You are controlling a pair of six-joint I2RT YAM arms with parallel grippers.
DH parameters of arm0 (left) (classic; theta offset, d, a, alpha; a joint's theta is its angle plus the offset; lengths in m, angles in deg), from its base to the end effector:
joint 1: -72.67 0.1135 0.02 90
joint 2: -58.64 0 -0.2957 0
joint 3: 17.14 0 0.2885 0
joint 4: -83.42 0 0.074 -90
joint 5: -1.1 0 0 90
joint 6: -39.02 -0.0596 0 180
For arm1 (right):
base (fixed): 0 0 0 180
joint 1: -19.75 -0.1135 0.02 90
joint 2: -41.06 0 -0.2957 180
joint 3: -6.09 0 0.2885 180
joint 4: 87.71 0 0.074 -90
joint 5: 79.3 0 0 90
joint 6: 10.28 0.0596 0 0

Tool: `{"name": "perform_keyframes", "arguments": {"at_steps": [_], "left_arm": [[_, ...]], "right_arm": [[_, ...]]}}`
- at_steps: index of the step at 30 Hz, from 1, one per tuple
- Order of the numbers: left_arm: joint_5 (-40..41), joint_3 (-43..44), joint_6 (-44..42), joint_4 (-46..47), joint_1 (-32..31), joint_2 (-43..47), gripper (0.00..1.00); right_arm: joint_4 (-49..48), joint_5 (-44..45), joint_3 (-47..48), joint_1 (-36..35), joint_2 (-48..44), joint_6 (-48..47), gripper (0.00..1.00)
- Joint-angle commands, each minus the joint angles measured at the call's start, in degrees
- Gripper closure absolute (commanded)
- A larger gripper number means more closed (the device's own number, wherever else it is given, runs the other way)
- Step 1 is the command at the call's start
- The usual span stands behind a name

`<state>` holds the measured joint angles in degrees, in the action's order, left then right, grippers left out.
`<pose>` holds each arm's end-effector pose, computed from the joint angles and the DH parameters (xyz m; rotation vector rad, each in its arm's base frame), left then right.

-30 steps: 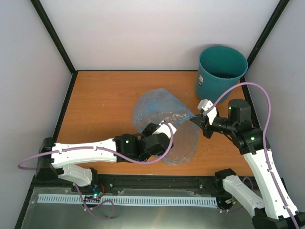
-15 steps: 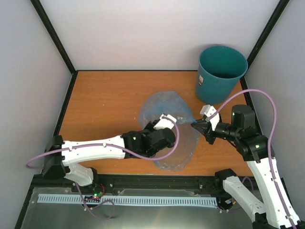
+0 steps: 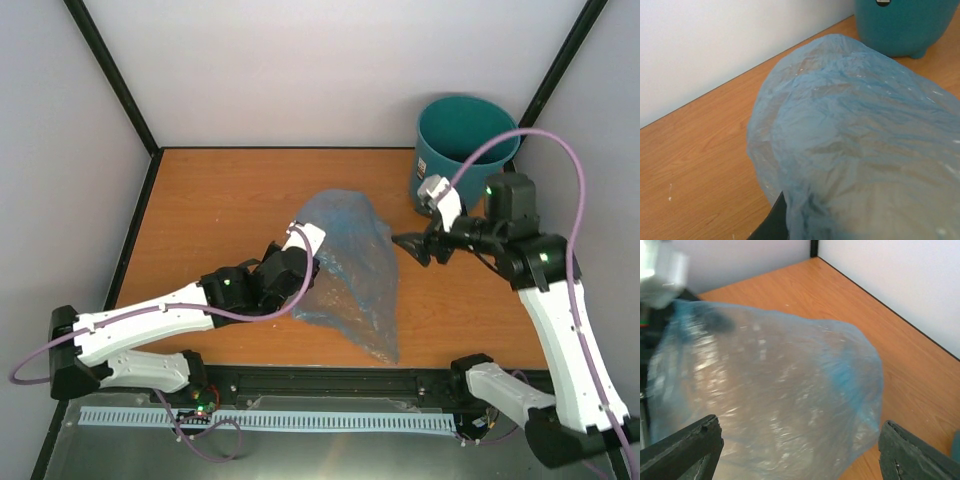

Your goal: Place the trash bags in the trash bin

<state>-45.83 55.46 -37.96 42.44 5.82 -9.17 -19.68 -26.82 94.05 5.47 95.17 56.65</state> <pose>0.1517 -0.2513 0.3420 0.5421 1.9429 -0.0458 0.1719 0.0812 0.4456 -1.0089 1.8295 0.6129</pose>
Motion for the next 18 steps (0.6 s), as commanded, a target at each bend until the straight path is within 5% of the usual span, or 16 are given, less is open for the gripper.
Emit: {"name": "perform_keyframes", "arguments": {"at_steps": [1,11,18], "left_arm": [[-5.5,-0.8,-1.4,-3.1,0.3,3.2,0.99],[-5.2,-10.4,-3.6,-2.0,0.3,12.0,0.99],[-4.0,-10.7,-1.3,-3.2,0.3,11.5,1.0]], "right_arm": [[-2.5,6.8,4.5,0.2,7.8,2.0,0.15],[-13.6,24.5,12.7,3.1,25.0,1.2,0.1],[-10.5,29.6,24.7,3.6,37.2,1.2,0.09]]}}
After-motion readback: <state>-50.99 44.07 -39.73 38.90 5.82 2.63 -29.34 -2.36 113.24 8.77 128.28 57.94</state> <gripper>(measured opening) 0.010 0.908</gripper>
